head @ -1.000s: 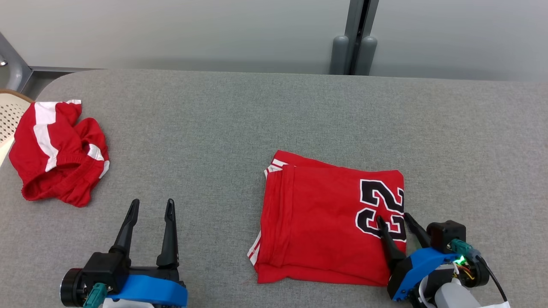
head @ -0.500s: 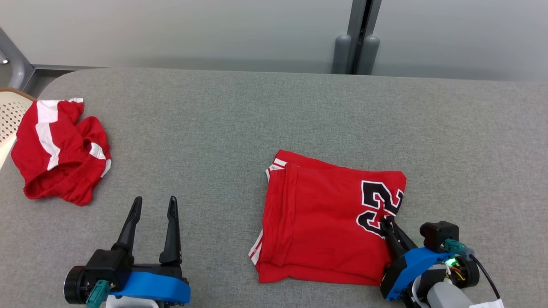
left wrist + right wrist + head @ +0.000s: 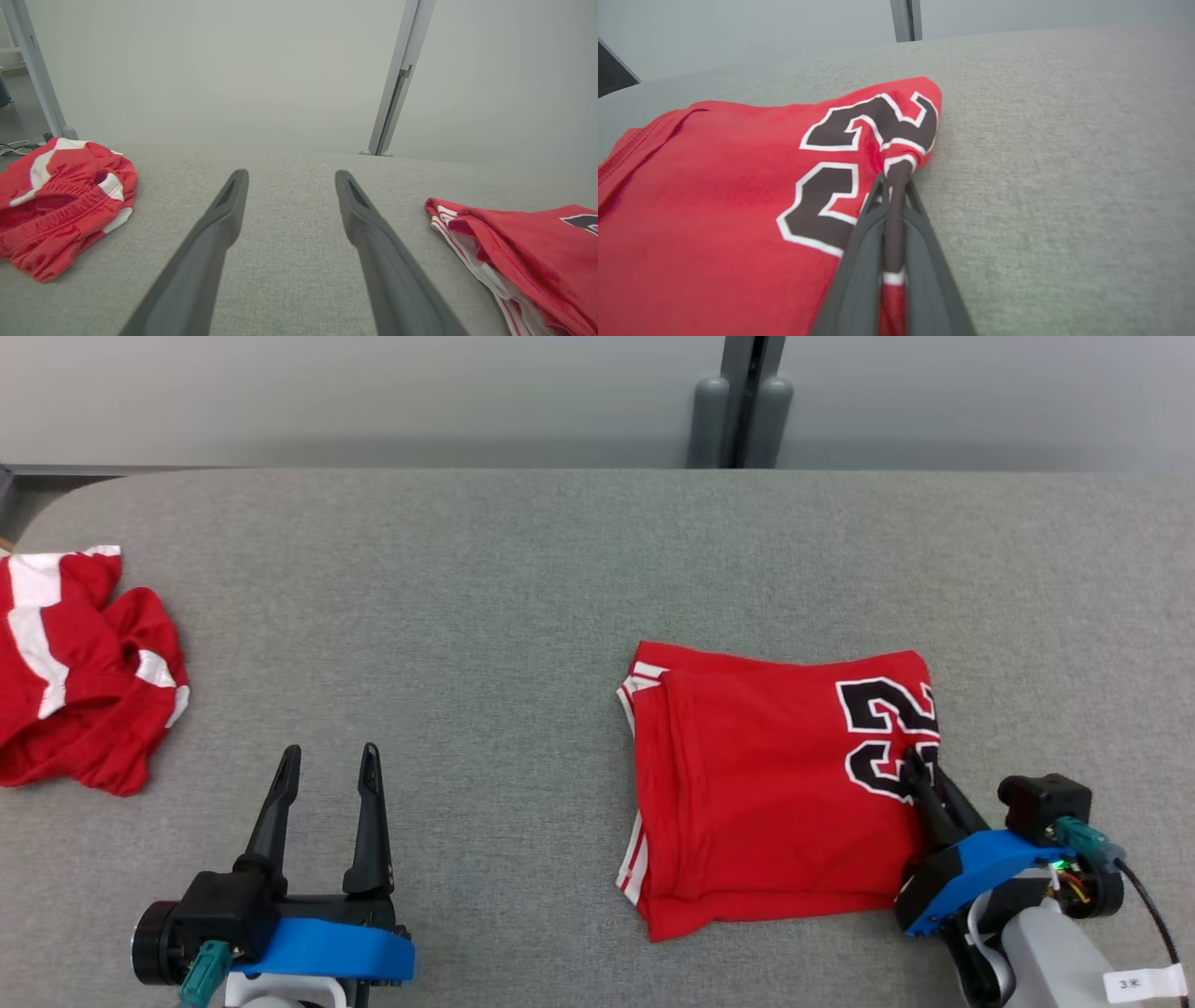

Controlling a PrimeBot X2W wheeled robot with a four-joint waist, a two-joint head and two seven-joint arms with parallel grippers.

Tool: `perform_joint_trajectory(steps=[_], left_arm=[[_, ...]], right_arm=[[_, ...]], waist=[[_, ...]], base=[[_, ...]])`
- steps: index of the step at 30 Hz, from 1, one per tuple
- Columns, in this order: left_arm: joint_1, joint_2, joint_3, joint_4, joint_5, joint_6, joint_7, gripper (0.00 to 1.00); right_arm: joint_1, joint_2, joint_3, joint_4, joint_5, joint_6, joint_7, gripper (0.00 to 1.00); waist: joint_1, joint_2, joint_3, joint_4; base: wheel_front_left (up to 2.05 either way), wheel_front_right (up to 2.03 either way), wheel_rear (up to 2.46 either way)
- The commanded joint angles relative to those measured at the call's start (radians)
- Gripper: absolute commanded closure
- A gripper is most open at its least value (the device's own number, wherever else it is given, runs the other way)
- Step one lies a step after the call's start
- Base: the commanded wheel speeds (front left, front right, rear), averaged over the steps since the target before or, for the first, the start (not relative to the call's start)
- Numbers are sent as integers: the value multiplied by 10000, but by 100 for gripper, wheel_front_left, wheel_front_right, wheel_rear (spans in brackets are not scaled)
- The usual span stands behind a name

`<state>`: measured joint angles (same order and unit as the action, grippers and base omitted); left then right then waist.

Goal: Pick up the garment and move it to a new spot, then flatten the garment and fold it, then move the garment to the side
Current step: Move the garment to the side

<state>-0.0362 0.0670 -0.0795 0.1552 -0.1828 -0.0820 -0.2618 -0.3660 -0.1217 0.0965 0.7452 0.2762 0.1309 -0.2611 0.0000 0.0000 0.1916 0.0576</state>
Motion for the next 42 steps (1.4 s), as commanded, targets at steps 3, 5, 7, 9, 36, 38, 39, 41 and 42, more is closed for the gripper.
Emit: perform_joint_trajectory(steps=[3,5,7,9,36,38,39,41,42], left_arm=[[-302,-10,-5,-223,98,-27,-42,0],[-411,-11,16,-334,164,-37,-42,0],[-525,14,43,-407,196,-38,-38,0],[-661,37,50,-452,255,-45,-35,0],[-1640,378,-89,-680,541,-152,-33,0],[-1745,405,-103,-779,545,-145,-33,0],[-1806,424,-106,-837,554,-143,-35,0],[-1924,461,-115,-948,576,-139,-31,0],[-1981,472,-138,-1021,596,-137,-21,0]], right_arm=[[-118,-289,-338,-328,10,-3,-49,100],[-127,-420,-488,-497,-10,-3,-52,100],[-166,-483,-607,-624,-13,-4,-49,100],[-179,-509,-727,-761,-7,-4,-50,100],[-1216,-1257,-335,-1461,-443,-3,-53,100],[-1818,-1713,-84,-1323,-510,-3,-54,100],[-2134,-1995,42,-1217,-540,-3,-48,100],[-2759,-2475,305,-1001,-547,-3,-5,100],[-3042,-2746,431,-863,-563,-3,80,100]], waist=[[0,0,357,-249],[0,0,598,-487],[0,0,827,-794],[0,0,1020,-1111],[0,0,2109,-2625],[0,0,2311,-2549],[0,0,2428,-2514],[0,0,2656,-2451],[0,0,2782,-2411]], base=[[0,0,0],[0,0,0],[0,0,0],[0,0,0],[0,0,0],[0,0,0],[0,0,0],[0,0,0],[0,0,0]])
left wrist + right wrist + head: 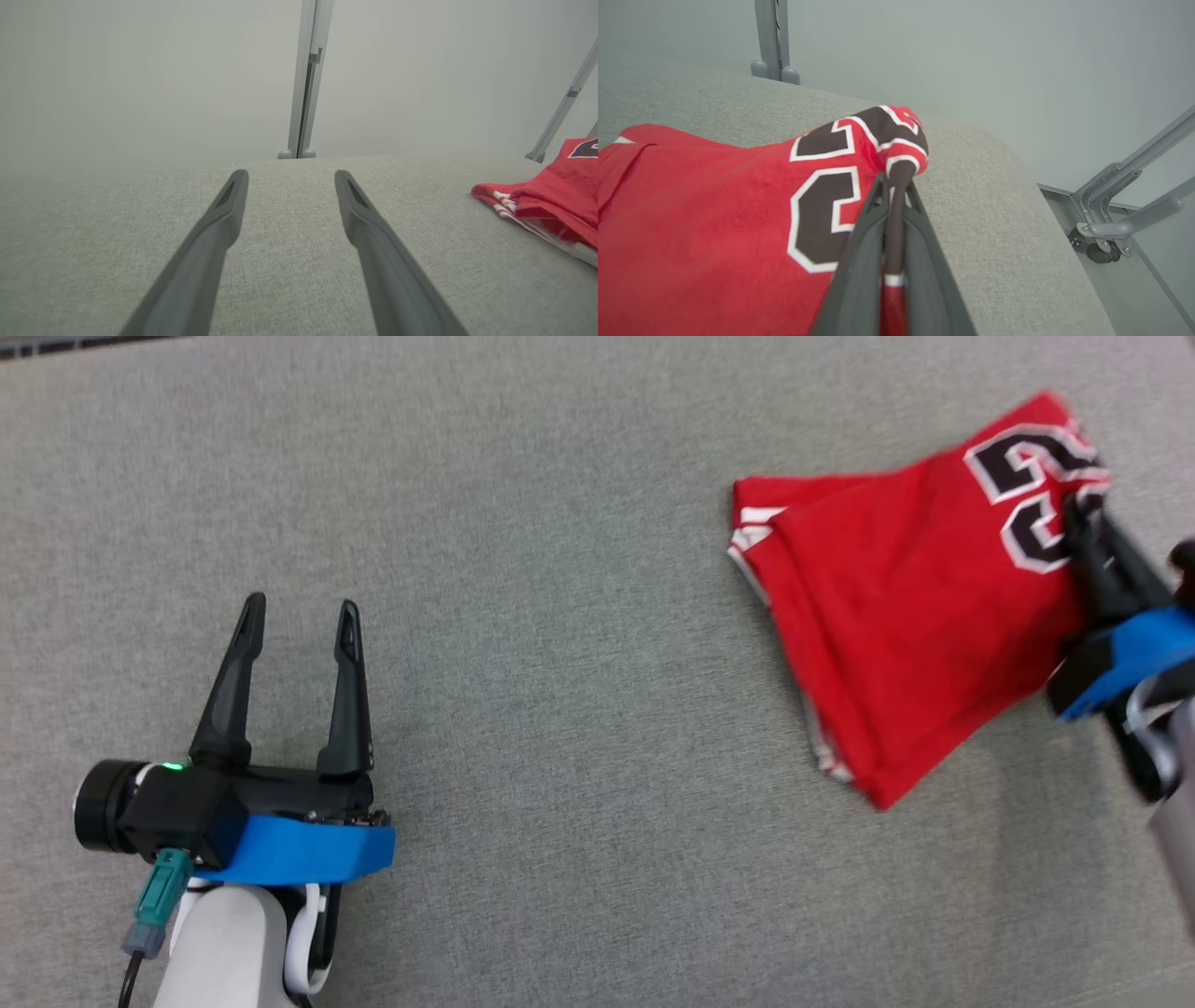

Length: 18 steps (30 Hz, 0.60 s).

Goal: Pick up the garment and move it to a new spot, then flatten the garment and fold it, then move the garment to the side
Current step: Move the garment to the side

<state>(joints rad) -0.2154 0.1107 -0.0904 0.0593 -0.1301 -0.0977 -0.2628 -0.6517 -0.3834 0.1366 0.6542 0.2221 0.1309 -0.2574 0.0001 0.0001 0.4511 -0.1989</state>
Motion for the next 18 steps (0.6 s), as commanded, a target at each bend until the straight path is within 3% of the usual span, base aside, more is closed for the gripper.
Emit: perform_joint_trajectory(steps=[1,7,18], left_arm=[[-268,47,-50,-139,91,22,9,0],[-689,225,-130,-816,248,82,266,0],[-1022,469,-261,-2003,445,191,772,0]], right_arm=[[-504,-387,154,167,-21,-4,47,100],[-2401,-1638,509,1248,512,-3,350,100],[-4917,-2540,126,3945,1550,-4,477,100]], waist=[[-1,-1,321,198],[-1,-1,1288,345],[-1,-1,2235,423]], base=[[0,0,0],[0,0,0],[0,0,0]])
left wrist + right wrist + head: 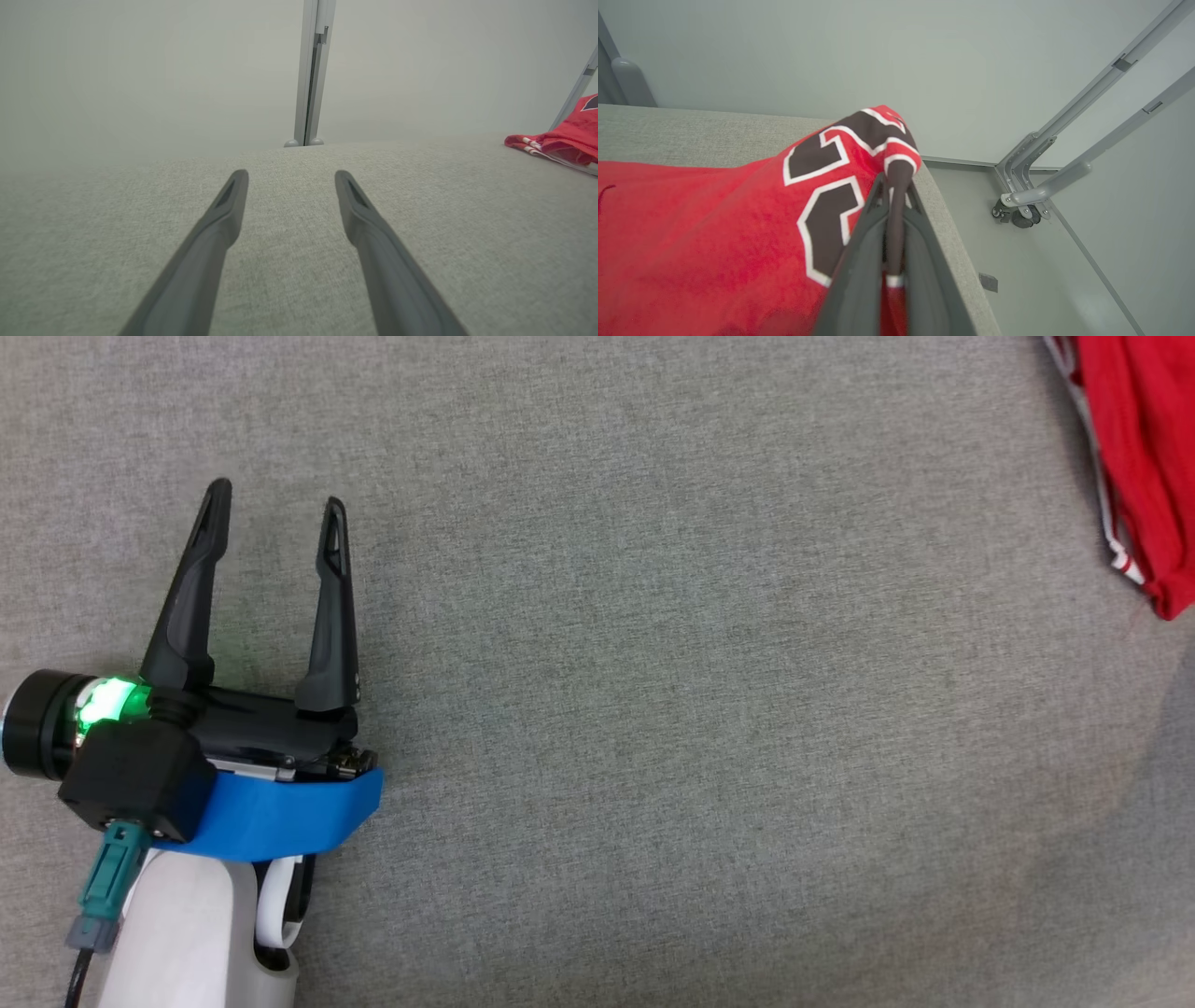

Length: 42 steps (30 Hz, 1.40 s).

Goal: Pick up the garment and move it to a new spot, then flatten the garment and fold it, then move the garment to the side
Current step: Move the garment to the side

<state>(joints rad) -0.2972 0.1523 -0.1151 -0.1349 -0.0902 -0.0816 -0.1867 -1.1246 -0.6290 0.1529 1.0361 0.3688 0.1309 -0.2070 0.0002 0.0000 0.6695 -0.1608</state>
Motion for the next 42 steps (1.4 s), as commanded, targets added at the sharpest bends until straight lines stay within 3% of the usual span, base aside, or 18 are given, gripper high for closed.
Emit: perform_joint_trajectory(steps=[1,8,9,10,11,18,22,35,42], left_arm=[[-189,63,-25,-147,44,46,45,0],[-58,99,-56,-422,3,114,73,0],[-40,104,-64,-439,-6,113,66,0],[-19,111,-64,-436,-13,132,64,0],[7,112,-65,-413,-28,146,53,0],[256,-37,-75,44,-227,223,-203,0],[588,-149,-1,505,-424,302,-397,0],[2135,-386,525,1533,-1084,568,-751,0],[2794,-488,703,2008,-1334,555,-787,0]], right_arm=[[-304,-113,-55,356,69,-4,-45,100],[-826,-56,69,1223,-135,-4,-241,100],[-887,-40,116,1341,-188,-4,-248,56],[-960,-37,95,1502,-216,-4,-265,5],[-1020,-23,52,1659,-216,-4,-277,0],[-881,-264,253,2068,-718,-4,-467,0],[-557,-6,448,1624,-982,-3,-570,0],[2847,1684,976,-3349,-987,-3,-588,0],[5131,2509,877,-5023,-873,-3,-588,0]], waist=[[-2,0,70,49],[-2,0,59,106],[-2,0,48,115],[-2,0,29,121],[-2,0,-6,126],[-2,0,-768,309],[-2,0,-1592,419],[-2,0,-3986,1017],[-2,0,-4966,1322]], base=[[0,0,0],[0,0,0],[0,0,0],[0,0,0],[0,0,0],[0,0,0],[0,0,0],[0,0,0],[0,0,0]])
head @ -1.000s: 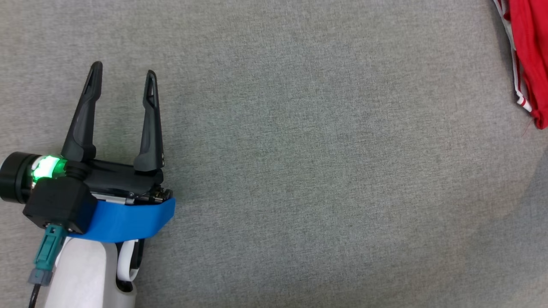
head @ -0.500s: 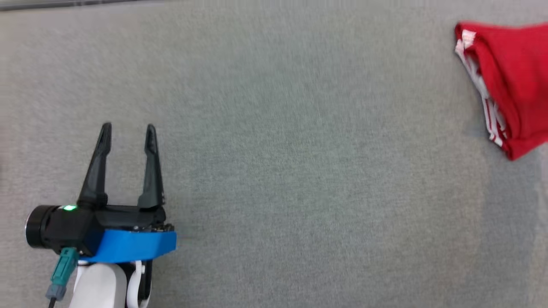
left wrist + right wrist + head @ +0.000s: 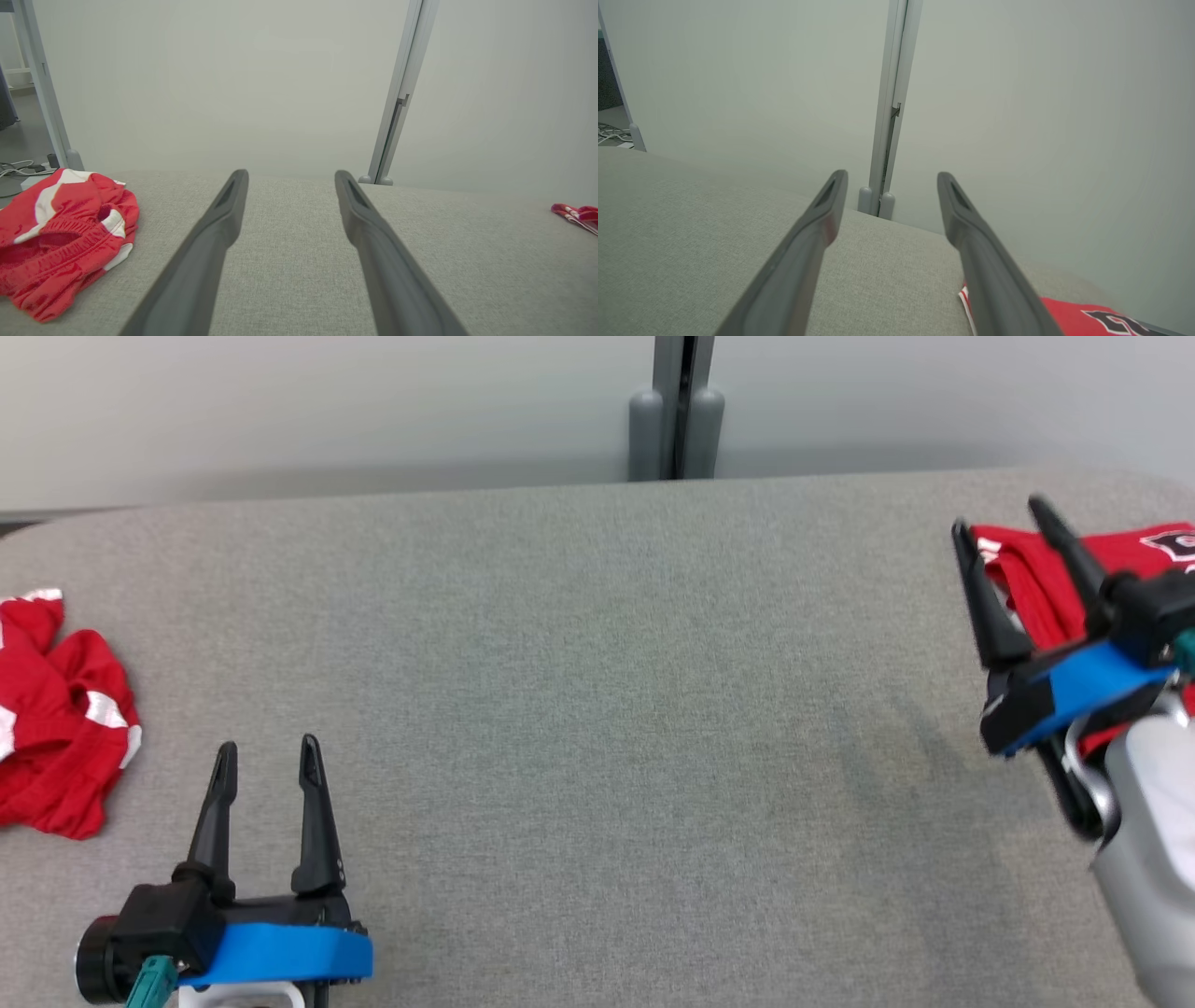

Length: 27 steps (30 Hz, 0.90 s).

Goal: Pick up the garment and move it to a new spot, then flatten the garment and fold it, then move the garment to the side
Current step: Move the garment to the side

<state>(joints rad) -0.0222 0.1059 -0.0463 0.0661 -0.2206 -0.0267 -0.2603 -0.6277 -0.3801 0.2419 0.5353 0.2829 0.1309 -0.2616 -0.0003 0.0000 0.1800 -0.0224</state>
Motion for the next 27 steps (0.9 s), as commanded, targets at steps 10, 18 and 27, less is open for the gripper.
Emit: perform_joint_trajectory(steps=[10,18,27], left_arm=[[495,-119,-45,592,-110,-166,-55,0],[513,-124,-15,1036,-96,-276,-56,0],[423,-153,-21,1284,-17,-360,-57,0]], right_arm=[[3427,720,-1068,-1591,-349,-3,-44,0],[5462,1646,-1993,-3027,-954,-1,81,0],[6534,2858,-2750,-4617,-1515,-1,808,0]], waist=[[3,0,-918,349],[3,0,-1238,518],[3,0,-1427,558]], base=[[0,0,0],[0,0,0],[0,0,0]])
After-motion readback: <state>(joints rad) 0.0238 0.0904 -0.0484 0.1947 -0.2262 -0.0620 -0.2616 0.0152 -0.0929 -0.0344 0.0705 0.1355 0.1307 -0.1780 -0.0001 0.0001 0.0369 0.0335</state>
